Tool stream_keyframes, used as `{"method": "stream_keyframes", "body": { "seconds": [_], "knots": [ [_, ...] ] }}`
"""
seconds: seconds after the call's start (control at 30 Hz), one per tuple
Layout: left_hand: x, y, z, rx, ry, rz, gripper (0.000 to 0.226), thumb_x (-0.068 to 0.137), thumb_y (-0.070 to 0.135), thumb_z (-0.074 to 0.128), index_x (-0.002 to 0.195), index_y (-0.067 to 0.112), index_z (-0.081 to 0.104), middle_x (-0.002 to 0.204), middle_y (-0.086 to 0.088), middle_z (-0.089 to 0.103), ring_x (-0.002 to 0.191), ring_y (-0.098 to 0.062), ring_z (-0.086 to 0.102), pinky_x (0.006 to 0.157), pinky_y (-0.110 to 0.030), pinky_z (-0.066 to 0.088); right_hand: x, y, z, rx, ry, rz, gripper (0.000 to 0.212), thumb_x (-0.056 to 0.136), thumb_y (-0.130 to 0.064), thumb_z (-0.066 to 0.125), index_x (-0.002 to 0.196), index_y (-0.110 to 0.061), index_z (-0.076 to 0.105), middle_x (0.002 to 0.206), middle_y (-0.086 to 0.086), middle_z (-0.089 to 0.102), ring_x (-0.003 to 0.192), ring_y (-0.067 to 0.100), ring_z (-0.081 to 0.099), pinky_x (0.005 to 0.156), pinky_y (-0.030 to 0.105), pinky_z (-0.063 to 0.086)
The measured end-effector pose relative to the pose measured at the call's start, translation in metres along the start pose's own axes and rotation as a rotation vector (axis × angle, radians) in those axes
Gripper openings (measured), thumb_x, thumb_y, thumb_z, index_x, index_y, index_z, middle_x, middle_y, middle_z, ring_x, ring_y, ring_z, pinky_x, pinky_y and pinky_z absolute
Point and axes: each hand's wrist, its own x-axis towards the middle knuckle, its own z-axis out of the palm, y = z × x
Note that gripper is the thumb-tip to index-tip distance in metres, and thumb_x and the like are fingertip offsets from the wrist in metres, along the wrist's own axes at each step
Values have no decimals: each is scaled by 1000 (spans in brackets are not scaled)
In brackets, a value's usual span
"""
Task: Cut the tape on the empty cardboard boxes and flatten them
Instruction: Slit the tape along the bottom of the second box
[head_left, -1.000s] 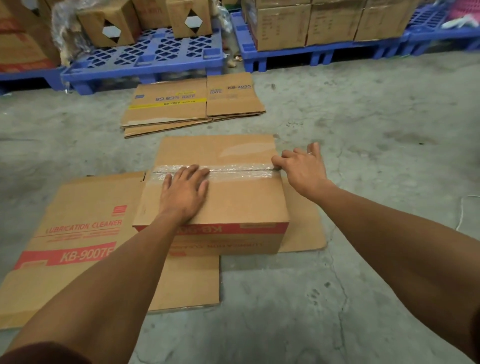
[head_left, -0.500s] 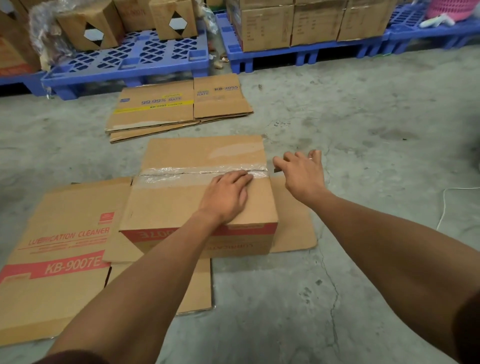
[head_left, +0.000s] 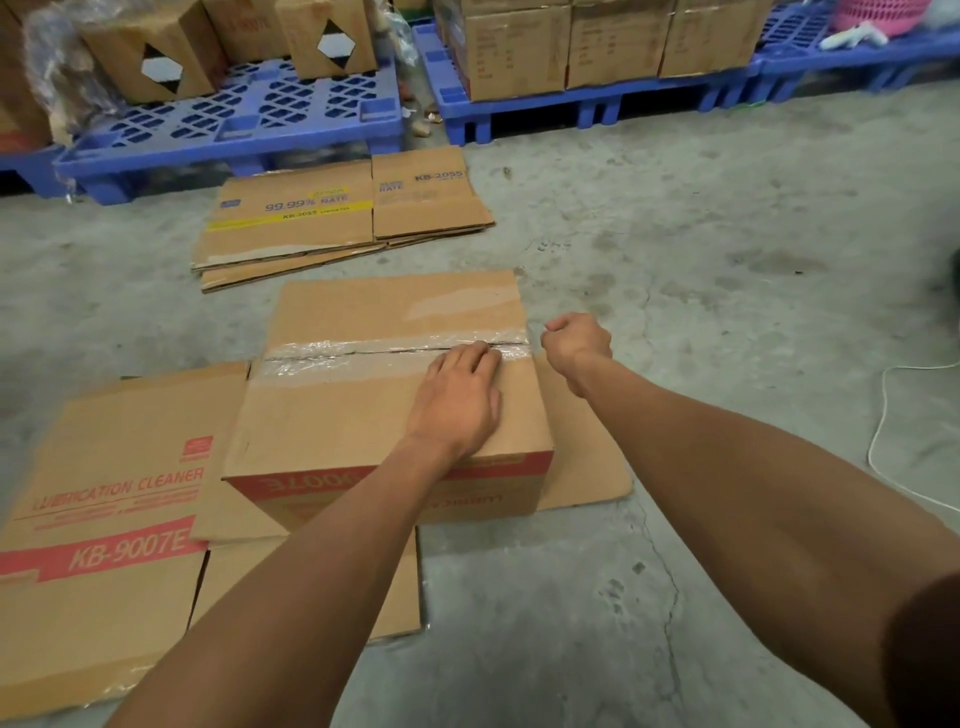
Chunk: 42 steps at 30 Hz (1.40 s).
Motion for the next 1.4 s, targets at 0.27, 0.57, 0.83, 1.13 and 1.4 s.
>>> {"method": "stream_keyframes", "body": {
  "seconds": [0.27, 0.57, 0.83, 1.13, 1.4],
  "knots": [
    [1, 0, -2, -24, 38, 0, 49, 86, 28, 39, 131, 14, 55, 135, -5, 54, 124, -26, 47, 107, -39, 35, 4, 0, 5, 65, 6, -8, 19, 90, -20, 60, 105, -28, 69, 107, 0, 62, 90, 24, 62, 73, 25, 45],
    [0, 1, -3, -35, 47, -7, 50, 85, 29, 38, 129, 15, 56, 133, -4, 55, 123, -25, 48, 105, -38, 35, 0, -4, 3, -24, 2, -88, 20, 88, -21, 55, 84, -34, 69, 99, -4, 68, 82, 24, 65, 73, 32, 55],
    [0, 1, -4, -35, 39, -15, 48, 87, 28, 40, 131, 15, 55, 135, -3, 54, 125, -24, 46, 107, -38, 34, 1, -1, -3, -195, -31, -219, 28, 89, -18, 48, 82, -39, 65, 98, -3, 70, 85, 24, 65, 73, 32, 52],
    [0, 3, -4, -48, 47, -27, 45, 89, 26, 44, 132, 16, 54, 135, -2, 54, 126, -22, 46, 108, -36, 33, -8, 9, -10, -352, -38, -342, 28, 91, -16, 46, 88, -37, 64, 86, -6, 69, 89, 19, 56, 92, 31, 30],
    [-4, 4, -8, -16, 39, -22, 46, 92, 26, 45, 136, 14, 52, 138, -3, 52, 128, -23, 44, 111, -37, 30, -9, 11, -13, 44, -129, -94, 27, 84, -14, 54, 76, -34, 69, 108, -3, 68, 87, 16, 61, 72, 27, 50]
  ]
}}
